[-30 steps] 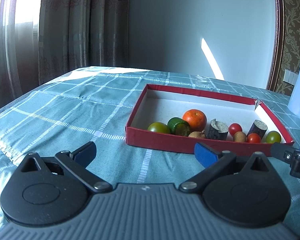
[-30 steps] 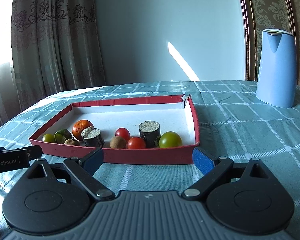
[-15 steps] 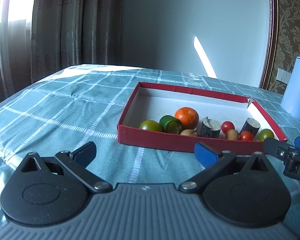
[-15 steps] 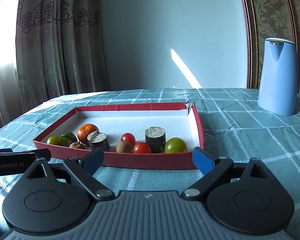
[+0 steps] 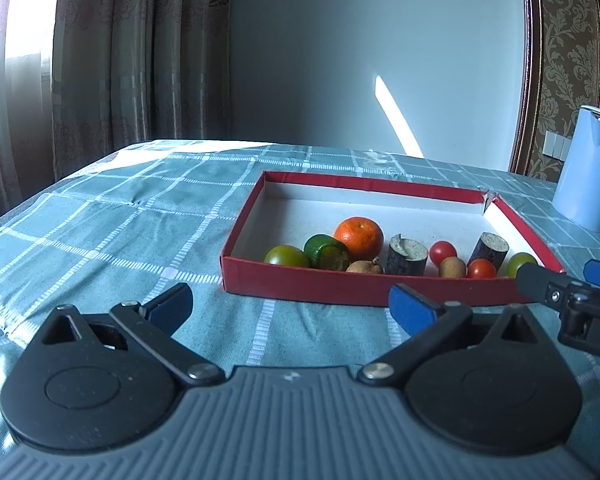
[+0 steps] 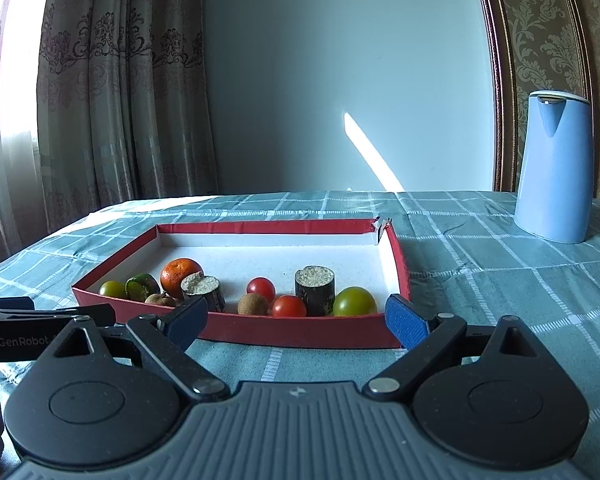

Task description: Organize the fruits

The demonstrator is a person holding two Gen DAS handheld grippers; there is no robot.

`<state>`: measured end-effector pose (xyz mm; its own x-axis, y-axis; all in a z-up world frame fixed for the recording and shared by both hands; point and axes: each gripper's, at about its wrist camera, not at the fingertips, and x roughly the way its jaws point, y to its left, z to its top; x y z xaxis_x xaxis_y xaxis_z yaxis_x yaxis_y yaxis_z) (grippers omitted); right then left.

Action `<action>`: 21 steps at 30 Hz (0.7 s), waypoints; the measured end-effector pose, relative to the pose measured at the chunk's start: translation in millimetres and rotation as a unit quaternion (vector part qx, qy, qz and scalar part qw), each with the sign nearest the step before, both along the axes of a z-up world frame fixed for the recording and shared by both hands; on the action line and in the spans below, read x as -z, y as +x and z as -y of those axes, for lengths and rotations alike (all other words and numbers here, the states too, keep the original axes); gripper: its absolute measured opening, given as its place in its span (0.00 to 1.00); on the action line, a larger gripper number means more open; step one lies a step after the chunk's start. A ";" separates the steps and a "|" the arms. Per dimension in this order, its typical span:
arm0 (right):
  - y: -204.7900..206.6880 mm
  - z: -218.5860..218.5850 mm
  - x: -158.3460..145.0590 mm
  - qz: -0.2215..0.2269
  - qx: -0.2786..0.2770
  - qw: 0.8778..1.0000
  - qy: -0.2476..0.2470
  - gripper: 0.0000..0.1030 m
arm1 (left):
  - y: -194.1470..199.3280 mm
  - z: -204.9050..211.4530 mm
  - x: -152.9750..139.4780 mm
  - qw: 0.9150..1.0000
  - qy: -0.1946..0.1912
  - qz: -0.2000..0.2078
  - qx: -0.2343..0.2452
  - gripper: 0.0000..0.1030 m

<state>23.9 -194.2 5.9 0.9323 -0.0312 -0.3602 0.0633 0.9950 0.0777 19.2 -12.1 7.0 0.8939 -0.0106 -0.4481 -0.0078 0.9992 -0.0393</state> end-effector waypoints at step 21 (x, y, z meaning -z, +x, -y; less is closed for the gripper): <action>0.0 0.7 0.4 0.000 0.000 1.000 0.000 0.93 | 3.2 0.2 1.5 1.000 0.003 -0.009 -0.005 1.00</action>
